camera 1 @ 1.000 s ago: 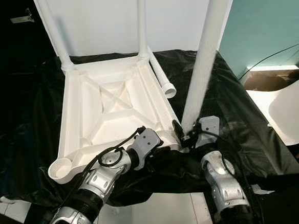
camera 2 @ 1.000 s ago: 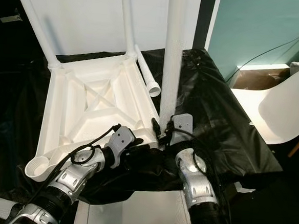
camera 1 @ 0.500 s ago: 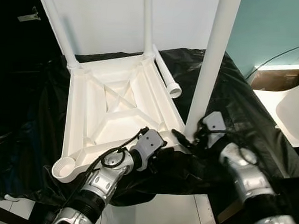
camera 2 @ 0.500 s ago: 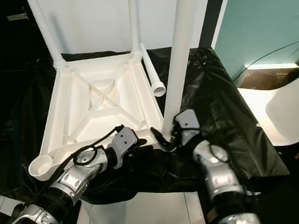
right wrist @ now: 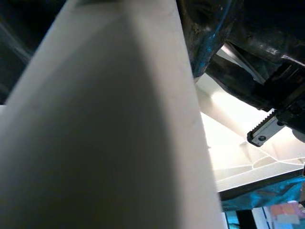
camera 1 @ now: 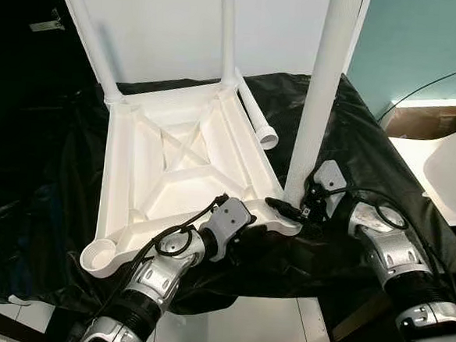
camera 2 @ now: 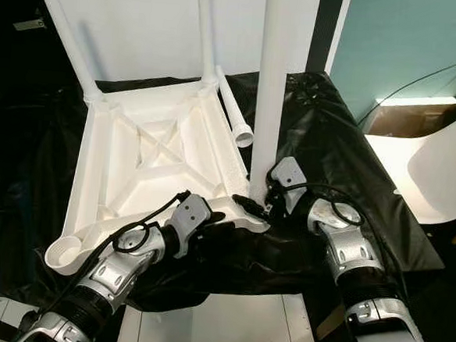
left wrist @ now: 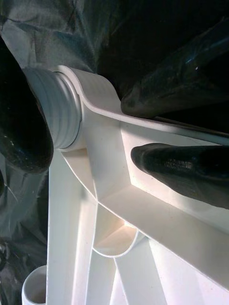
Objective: Building children table
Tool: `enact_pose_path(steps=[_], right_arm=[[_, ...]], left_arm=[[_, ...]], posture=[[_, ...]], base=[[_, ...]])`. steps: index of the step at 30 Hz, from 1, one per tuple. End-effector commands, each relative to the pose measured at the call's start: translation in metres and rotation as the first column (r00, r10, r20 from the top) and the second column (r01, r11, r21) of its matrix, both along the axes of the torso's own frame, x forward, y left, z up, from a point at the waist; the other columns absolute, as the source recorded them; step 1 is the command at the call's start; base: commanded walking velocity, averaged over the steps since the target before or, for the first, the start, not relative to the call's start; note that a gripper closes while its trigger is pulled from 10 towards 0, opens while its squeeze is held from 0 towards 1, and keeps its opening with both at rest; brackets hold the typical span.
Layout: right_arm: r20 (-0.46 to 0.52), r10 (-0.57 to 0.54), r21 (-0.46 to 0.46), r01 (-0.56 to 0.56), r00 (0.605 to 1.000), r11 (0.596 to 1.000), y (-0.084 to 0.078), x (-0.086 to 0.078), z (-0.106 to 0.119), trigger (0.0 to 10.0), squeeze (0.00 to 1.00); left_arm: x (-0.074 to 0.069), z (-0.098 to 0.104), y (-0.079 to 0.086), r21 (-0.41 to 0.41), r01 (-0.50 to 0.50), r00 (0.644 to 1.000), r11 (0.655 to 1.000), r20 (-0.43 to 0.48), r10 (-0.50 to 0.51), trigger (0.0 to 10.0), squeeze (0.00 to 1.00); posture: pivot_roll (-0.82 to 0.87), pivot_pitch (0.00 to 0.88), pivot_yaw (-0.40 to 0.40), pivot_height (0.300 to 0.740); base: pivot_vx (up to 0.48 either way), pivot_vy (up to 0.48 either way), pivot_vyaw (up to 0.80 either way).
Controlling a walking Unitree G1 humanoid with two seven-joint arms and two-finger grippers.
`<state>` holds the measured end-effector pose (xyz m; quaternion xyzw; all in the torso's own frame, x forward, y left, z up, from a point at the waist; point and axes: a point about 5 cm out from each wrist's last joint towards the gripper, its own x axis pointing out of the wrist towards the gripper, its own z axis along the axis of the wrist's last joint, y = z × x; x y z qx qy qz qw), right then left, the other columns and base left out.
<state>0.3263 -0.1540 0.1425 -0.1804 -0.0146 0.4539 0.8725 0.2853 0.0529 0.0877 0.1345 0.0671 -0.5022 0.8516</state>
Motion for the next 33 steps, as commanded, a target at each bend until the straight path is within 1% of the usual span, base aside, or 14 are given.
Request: enact_pose_path(steps=[1, 4, 8, 10, 12, 14, 16, 17, 18, 20, 22, 29, 30, 33], right_arm=[[-0.035, -0.005, -0.035, 0.003, 0.999, 0.999, -0.005, 0.0, -0.005, 0.0, 0.0], [-0.164, 0.038, 0.048, -0.03, 0.986, 0.998, -0.003, -0.005, -0.012, 0.0, 0.0], [-0.233, 0.042, 0.125, -0.013, 0.971, 0.992, 0.0, -0.007, -0.015, 0.0, 0.0], [-0.2, -0.073, 0.225, 0.118, 0.977, 0.967, 0.009, -0.003, -0.015, 0.0, 0.0], [-0.142, -0.24, 0.337, 0.275, 0.96, 0.9, 0.017, -0.004, -0.015, 0.0, 0.0], [-0.128, -0.298, 0.362, 0.324, 0.946, 0.874, 0.022, -0.008, -0.018, 0.0, 0.0], [-0.128, -0.298, 0.362, 0.324, 0.946, 0.874, 0.022, -0.008, -0.018, 0.0, 0.0], [-0.116, -0.342, 0.373, 0.36, 0.933, 0.855, 0.025, -0.012, -0.02, 0.0, 0.0], [-0.068, -0.468, 0.375, 0.457, 0.881, 0.806, 0.029, -0.019, -0.024, 0.0, 0.0], [-0.068, -0.468, 0.375, 0.457, 0.881, 0.806, 0.029, -0.019, -0.024, 0.0, 0.0], [-0.051, -0.548, 0.377, 0.524, 0.835, 0.764, 0.031, -0.022, -0.024, 0.0, 0.0], [0.002, -0.646, 0.351, 0.604, 0.763, 0.715, 0.032, -0.02, -0.022, 0.5, 0.0], [0.011, -0.653, 0.338, 0.612, 0.757, 0.715, 0.031, -0.019, -0.022, 10.0, 0.0], [0.031, -0.661, 0.319, 0.619, 0.75, 0.718, 0.031, -0.018, -0.023, 10.0, 0.0]], left_arm=[[-0.015, -0.03, 0.005, 0.082, 0.037, 0.992, 0.996, -0.127, -0.026, 10.0, 0.0], [-0.015, -0.03, 0.005, 0.082, 0.036, 0.992, 0.996, -0.127, -0.025, 10.0, 0.0], [-0.015, -0.03, 0.005, 0.081, 0.036, 0.992, 0.996, -0.127, -0.025, 10.0, 0.0], [-0.015, -0.03, 0.003, 0.077, 0.036, 0.992, 0.996, -0.126, -0.026, 10.0, 0.0], [-0.015, -0.029, 0.002, 0.076, 0.038, 0.992, 0.996, -0.126, -0.028, 10.0, 0.0], [-0.016, -0.029, 0.003, 0.076, 0.039, 0.992, 0.996, -0.126, -0.03, 10.0, 0.0], [-0.016, -0.029, 0.003, 0.076, 0.039, 0.992, 0.996, -0.126, -0.03, 10.0, 0.0], [-0.016, -0.029, 0.003, 0.078, 0.04, 0.992, 0.996, -0.127, -0.03, 10.0, 0.0], [-0.015, -0.029, 0.004, 0.079, 0.038, 0.992, 0.996, -0.126, -0.028, 10.0, 0.0], [-0.015, -0.029, 0.004, 0.079, 0.038, 0.992, 0.996, -0.126, -0.028, 10.0, 0.0], [-0.015, -0.029, 0.004, 0.081, 0.039, 0.992, 0.996, -0.126, -0.029, 10.0, 0.0], [-0.015, -0.028, 0.003, 0.078, 0.044, 0.991, 0.996, -0.126, -0.034, 10.0, 0.0], [-0.015, -0.029, 0.002, 0.078, 0.045, 0.991, 0.996, -0.127, -0.035, 10.0, 0.0], [-0.015, -0.029, 0.002, 0.078, 0.045, 0.991, 0.996, -0.128, -0.035, 10.0, 0.0]], posture=[[-0.08, 0.0, 0.045, 0.74], [-0.08, 0.0, 0.043, 0.74], [-0.08, 0.0, 0.042, 0.74], [-0.08, 0.0, 0.043, 0.74], [-0.08, 0.0, 0.044, 0.74], [-0.08, 0.0, 0.045, 0.74], [-0.08, 0.0, 0.045, 0.74], [-0.08, 0.0, 0.045, 0.74], [-0.08, 0.0, 0.048, 0.74], [-0.08, 0.0, 0.048, 0.74], [-0.09, 0.0, 0.05, 0.74], [-0.09, 0.0, 0.049, 0.74], [-0.09, 0.0, 0.05, 0.74], [-0.09, 0.0, 0.049, 0.74]], base=[[0.0, 0.0, 0.0], [0.0, 0.0, 0.0], [0.0, 0.0, 0.0], [0.0, 0.0, 0.0], [0.0, 0.0, 0.0], [0.0, 0.0, 0.0], [0.0, 0.0, 0.0], [0.0, 0.0, 0.0], [0.0, 0.0, 0.0], [0.0, 0.0, 0.0], [0.0, 0.0, 0.0], [0.0, 0.0, 0.0], [0.0, 0.0, 0.0], [0.0, 0.0, 0.0]])
